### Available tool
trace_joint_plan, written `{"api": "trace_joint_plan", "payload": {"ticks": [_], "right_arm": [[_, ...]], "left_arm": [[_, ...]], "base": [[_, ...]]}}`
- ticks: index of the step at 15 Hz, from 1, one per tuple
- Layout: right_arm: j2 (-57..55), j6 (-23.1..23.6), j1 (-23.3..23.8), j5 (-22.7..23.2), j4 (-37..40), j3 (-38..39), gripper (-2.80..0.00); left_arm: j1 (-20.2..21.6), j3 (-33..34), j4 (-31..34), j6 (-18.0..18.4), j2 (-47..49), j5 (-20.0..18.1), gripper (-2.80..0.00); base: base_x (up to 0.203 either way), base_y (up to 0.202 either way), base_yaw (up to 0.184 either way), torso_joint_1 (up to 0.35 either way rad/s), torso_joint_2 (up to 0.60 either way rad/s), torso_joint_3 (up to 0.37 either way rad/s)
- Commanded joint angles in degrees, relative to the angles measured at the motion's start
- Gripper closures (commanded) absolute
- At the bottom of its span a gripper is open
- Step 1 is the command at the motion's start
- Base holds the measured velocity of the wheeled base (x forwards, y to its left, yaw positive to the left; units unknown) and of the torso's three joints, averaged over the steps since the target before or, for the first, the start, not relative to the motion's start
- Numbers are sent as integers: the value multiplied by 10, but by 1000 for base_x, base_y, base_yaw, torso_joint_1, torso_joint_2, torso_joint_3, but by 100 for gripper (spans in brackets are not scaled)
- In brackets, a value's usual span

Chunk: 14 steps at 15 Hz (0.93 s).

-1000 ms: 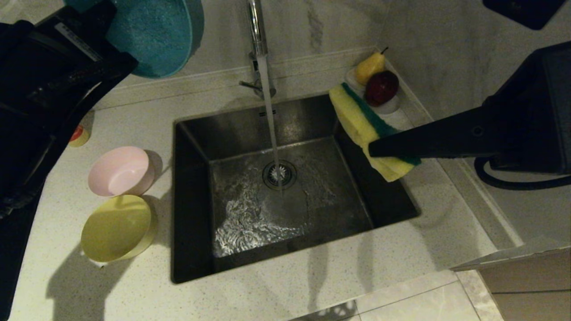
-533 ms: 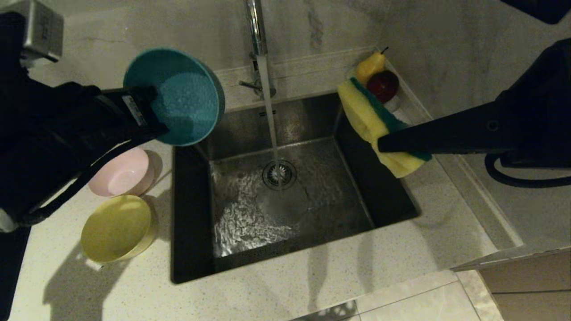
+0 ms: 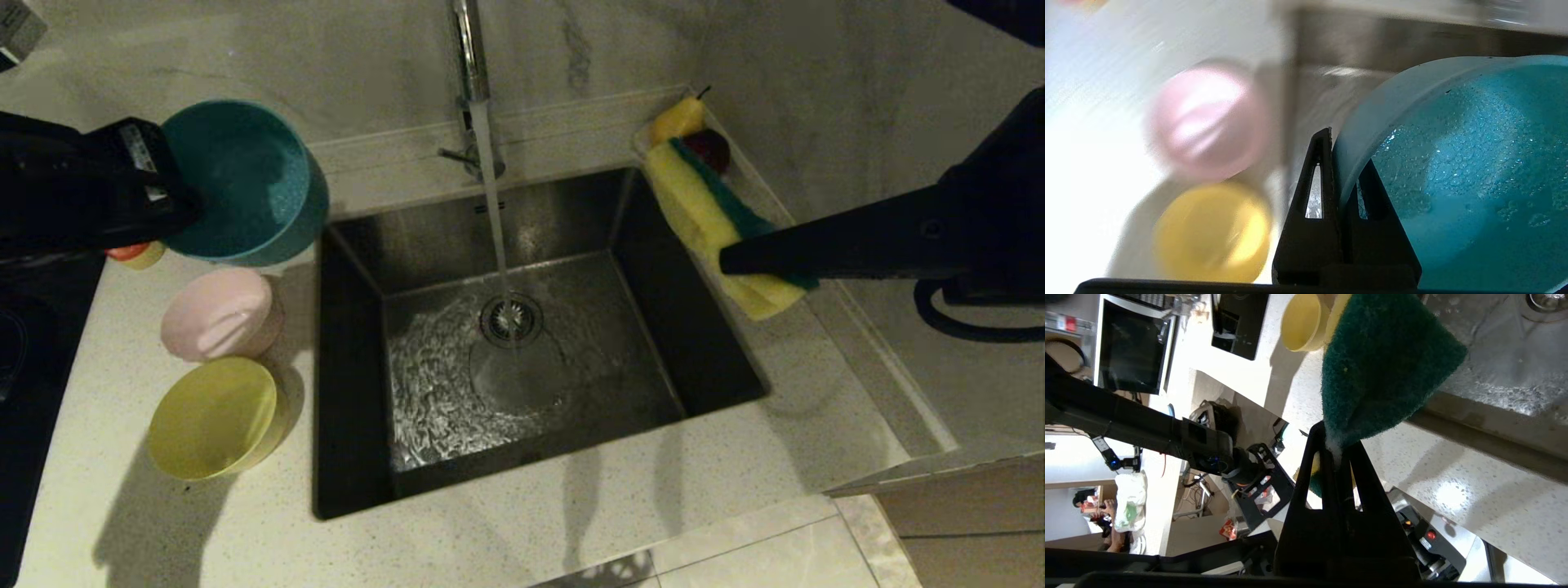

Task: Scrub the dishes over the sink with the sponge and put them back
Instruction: Place the bowl on the table

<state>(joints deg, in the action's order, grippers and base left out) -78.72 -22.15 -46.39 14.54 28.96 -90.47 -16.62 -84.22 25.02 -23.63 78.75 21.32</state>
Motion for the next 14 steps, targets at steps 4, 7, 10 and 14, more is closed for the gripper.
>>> {"api": "trace_joint_plan", "payload": {"ticks": [4,7,10,14], "right_arm": [[-6,-1,17,6,0,17,0],[-10,0,17,7,0,18,0],[-11,0,17,7,0,19,0],[-12,0,17,7,0,24,0]], "left_arm": [[214,-110,128,-90,96,-56,0],[306,-138,137,-148,135,-73,0],[371,-147,138,-181,141,-117,0],[457,-163,134,-200,177,-140,0]], "base": [[0,0,0,0,0,0],[0,0,0,0,0,0],[0,0,0,0,0,0],[0,0,0,0,0,0]]}}
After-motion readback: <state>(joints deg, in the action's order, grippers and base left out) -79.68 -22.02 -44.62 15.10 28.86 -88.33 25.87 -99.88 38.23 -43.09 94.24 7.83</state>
